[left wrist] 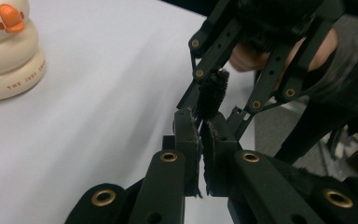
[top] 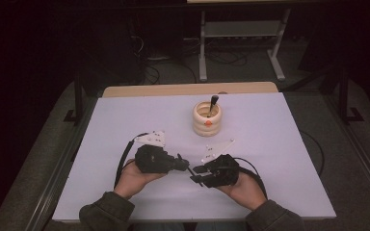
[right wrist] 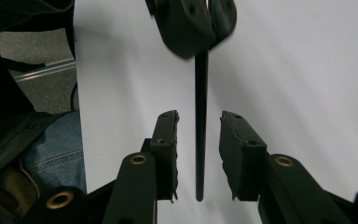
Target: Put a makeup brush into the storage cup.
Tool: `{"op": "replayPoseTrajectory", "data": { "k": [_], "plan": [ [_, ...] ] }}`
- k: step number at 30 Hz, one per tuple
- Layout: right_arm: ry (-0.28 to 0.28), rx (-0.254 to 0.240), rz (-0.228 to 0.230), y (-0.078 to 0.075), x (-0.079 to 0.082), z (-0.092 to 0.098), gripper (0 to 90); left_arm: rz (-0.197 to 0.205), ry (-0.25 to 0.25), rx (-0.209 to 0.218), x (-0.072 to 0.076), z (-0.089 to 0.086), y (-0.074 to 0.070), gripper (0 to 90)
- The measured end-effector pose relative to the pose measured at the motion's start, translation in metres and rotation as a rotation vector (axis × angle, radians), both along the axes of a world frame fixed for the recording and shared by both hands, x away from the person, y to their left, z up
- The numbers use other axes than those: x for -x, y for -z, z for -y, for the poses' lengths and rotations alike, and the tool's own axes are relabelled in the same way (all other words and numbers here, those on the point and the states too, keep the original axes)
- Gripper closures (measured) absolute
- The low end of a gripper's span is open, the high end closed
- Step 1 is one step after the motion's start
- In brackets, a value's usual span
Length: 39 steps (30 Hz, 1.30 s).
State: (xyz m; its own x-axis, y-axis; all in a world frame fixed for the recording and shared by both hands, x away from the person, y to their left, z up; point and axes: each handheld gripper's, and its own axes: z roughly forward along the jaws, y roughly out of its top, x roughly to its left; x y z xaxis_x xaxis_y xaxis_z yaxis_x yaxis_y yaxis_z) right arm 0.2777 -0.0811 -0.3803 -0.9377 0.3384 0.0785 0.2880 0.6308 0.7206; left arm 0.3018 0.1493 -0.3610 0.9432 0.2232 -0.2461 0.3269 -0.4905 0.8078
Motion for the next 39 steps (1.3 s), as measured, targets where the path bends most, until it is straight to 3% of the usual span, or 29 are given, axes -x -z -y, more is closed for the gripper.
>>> {"op": "replayPoseTrajectory", "data": {
  "k": [4,6,7,9,12,15,20,27,39],
  "plan": [
    [-0.007,0.002,-0.006,-0.003,-0.002,-0.006,72.4,0.013,0.017,-0.014,0.001,0.004,-0.003,85.7],
    [-0.016,0.003,-0.018,-0.003,-0.002,-0.008,80.7,0.012,0.028,-0.019,0.001,0.004,-0.003,85.7],
    [-0.020,0.008,-0.003,-0.002,-0.002,-0.009,83.5,0.019,0.030,-0.025,0.002,0.004,-0.004,85.7],
    [-0.027,0.001,-0.013,-0.001,-0.003,-0.008,84.7,0.027,0.025,-0.030,0.002,0.004,-0.004,84.2],
    [-0.027,0.002,-0.023,0.000,-0.003,-0.007,84.9,0.026,0.001,-0.050,0.003,0.002,-0.003,73.3],
    [-0.010,-0.005,-0.046,0.002,-0.007,0.000,84.9,0.020,-0.015,-0.048,0.004,-0.002,-0.002,68.1],
    [0.052,-0.044,-0.107,0.004,-0.014,0.019,85.0,0.020,-0.038,-0.037,0.005,-0.010,0.000,65.4],
    [0.112,-0.097,-0.126,0.000,-0.029,0.042,85.0,0.052,-0.080,-0.056,0.008,-0.018,0.003,62.3],
    [0.158,-0.126,-0.151,-0.012,-0.051,0.060,85.0,0.064,-0.124,-0.054,0.012,-0.028,0.012,59.9]
  ]
}}
